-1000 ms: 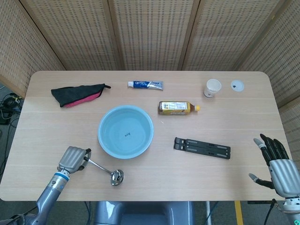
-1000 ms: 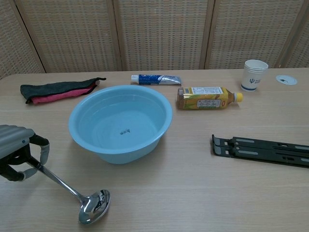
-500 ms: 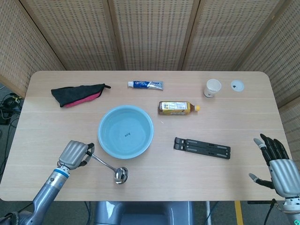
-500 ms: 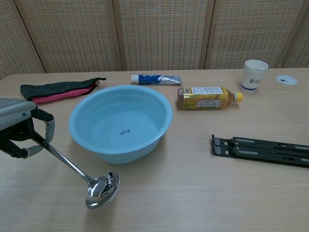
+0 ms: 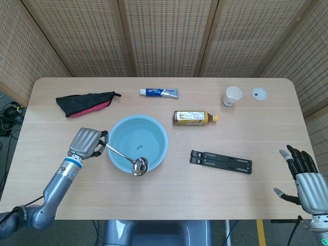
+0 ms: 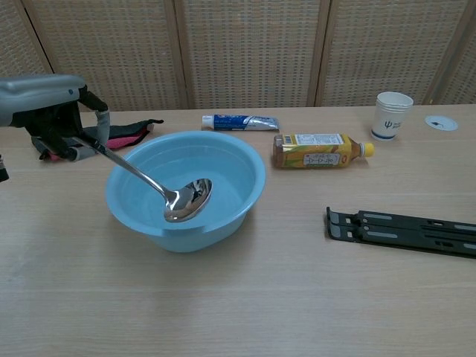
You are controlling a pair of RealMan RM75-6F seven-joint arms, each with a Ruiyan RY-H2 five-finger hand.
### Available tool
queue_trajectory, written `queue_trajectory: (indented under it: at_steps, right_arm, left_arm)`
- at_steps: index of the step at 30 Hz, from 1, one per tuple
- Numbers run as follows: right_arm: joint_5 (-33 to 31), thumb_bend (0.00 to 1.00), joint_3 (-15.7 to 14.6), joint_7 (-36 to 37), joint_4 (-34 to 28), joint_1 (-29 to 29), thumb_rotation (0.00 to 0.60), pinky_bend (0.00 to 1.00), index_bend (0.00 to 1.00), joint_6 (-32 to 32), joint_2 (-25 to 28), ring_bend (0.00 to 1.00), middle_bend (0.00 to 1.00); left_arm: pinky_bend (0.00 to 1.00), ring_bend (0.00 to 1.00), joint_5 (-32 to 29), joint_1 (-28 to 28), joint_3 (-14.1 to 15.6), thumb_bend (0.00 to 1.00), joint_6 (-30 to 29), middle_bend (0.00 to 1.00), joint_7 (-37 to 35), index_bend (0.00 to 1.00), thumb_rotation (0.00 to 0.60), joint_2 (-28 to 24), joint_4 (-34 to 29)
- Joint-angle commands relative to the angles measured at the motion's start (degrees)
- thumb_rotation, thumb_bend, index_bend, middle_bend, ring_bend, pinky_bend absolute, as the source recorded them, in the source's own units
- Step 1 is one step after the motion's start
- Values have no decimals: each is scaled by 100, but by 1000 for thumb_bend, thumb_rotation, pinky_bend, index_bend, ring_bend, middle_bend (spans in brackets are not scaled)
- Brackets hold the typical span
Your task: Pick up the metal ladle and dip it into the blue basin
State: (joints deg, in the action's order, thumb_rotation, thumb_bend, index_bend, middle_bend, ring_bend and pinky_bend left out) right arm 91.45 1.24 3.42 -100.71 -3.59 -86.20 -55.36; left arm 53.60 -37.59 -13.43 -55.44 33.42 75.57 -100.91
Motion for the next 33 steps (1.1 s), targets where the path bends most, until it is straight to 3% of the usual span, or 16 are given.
queue_trajectory:
  at_steps: [1,11,19,33]
  right_arm:
    - [-57,0,23,-38,-9,-12,600,0,0,32,-12,0,0]
    - [-241,0,94,-86,-56,-32,600,0,0,96,-12,0,0]
    - [-343,0,142,-45,-52,-47,600,0,0,130,1,0,0]
    - [-388,0,170,233,-24,-69,600,0,0,193,83,0,0]
  left_arm:
    - [1000,956,-858,-621,-277,754,176,981,567,879,600,149,304]
    - [1000,956,-2061,-1588,-105,760,240,981,1343,879,600,1029,1458]
    - [1000,956,-2366,-1996,142,764,101,980,1849,887,600,1407,2014]
    - [1000,956,-2778,-2412,317,802,-201,981,2502,894,600,1830,2414]
